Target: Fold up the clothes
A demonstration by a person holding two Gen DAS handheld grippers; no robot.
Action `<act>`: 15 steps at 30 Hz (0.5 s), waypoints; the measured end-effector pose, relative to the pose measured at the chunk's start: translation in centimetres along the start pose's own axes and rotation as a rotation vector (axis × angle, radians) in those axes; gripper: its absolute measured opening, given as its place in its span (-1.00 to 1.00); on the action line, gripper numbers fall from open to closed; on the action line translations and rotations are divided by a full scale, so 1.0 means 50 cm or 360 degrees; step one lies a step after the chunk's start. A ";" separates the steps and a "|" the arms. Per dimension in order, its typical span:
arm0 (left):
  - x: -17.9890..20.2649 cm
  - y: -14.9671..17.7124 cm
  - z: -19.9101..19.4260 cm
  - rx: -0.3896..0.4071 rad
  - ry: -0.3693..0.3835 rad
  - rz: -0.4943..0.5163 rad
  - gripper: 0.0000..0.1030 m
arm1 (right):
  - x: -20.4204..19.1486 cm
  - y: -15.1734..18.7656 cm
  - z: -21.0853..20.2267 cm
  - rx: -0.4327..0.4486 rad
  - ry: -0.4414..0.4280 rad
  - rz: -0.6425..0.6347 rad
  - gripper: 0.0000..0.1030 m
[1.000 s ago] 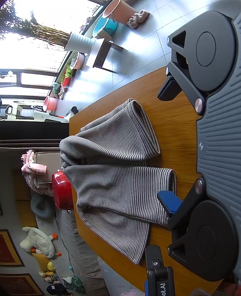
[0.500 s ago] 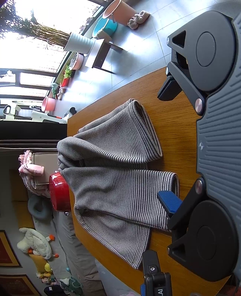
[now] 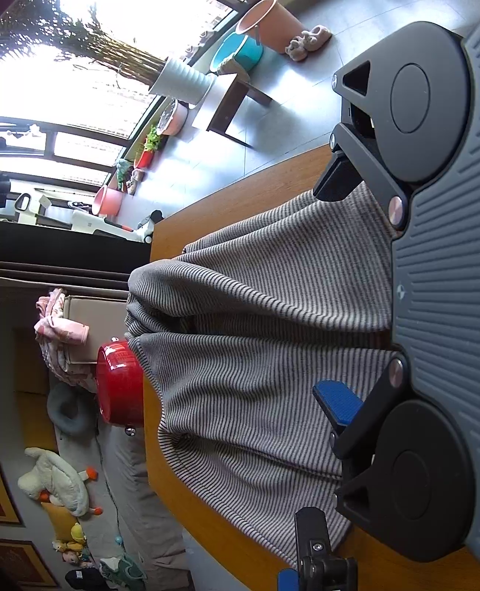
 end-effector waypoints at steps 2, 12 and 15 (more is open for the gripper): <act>-0.006 -0.018 0.014 0.0007 0.0009 0.0015 1.00 | -0.004 -0.018 0.016 0.0010 -0.0019 0.0014 1.00; -0.035 -0.102 0.108 0.0019 0.0012 0.0073 1.00 | -0.027 -0.095 0.112 0.0013 -0.0126 0.0097 1.00; -0.047 -0.117 0.137 0.0010 0.0005 0.0074 1.00 | -0.035 -0.111 0.142 -0.0014 -0.0208 0.0163 1.00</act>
Point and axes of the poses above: each gripper's, at about its wrist camera, not at the fingertips, and z roughly the way its jaws point, x to its right, y to its underside, the point moved 9 cm from there along z, roughly the way its jaws point, and after that the axes turned 14 degrees about y, right-handed, at the moved point
